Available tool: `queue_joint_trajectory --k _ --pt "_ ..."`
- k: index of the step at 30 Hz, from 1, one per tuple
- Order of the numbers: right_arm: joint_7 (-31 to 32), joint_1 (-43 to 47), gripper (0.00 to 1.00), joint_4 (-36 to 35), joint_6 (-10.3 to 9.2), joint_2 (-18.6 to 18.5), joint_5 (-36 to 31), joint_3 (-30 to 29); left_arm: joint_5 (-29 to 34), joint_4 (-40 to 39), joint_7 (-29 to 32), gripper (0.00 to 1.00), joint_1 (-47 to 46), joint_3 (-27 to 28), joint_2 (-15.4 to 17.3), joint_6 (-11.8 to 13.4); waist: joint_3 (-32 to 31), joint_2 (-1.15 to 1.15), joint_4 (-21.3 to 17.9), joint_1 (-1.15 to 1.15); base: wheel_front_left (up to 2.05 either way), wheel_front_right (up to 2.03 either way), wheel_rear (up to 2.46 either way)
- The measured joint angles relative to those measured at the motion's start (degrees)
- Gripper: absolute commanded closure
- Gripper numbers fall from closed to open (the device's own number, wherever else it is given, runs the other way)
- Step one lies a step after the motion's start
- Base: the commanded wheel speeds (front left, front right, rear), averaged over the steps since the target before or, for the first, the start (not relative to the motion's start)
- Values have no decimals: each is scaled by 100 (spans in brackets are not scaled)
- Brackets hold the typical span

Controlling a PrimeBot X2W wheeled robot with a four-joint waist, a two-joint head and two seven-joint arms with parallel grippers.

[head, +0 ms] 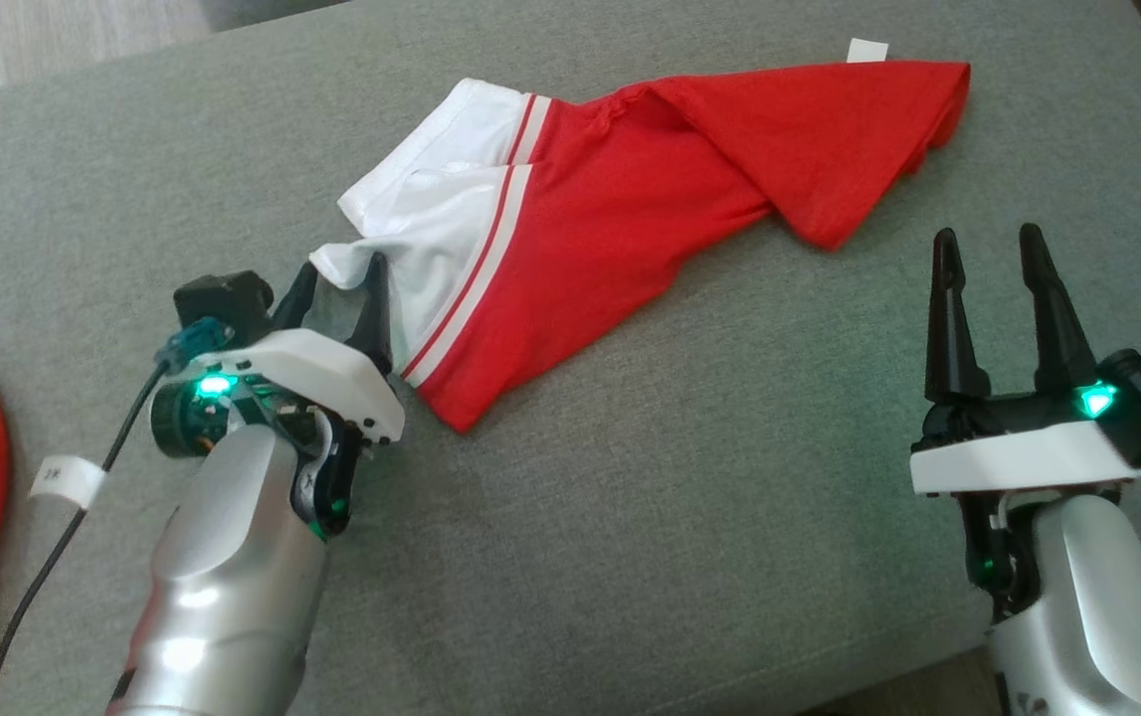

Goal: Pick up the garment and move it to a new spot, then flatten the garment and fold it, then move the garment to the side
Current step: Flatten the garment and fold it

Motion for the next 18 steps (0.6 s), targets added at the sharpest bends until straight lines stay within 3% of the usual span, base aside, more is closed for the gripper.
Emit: queue_joint_trajectory --k 1,2,3,13,18 --pt "0 0 0 1 0 0 20 11 -25 31 0 15 -9 -5 0 -1 -3 0 -15 0 0 0 0" --pt "0 -1 0 1 0 0 23 19 -36 52 0 63 -10 -11 -1 -3 -9 0 -29 0 0 0 0" --pt "0 -1 0 1 0 0 30 20 -37 64 -2 100 -10 -18 -1 -38 -15 0 -42 0 0 0 0" --pt "0 -1 0 13 0 0 77 74 -87 -25 -712 100 -162 -31 80 -159 -113 0 -125 0 0 0 0" --pt "0 -19 0 22 0 0 175 120 359 -524 -1455 100 -753 -156 468 -193 -212 0 -168 0 0 0 0"
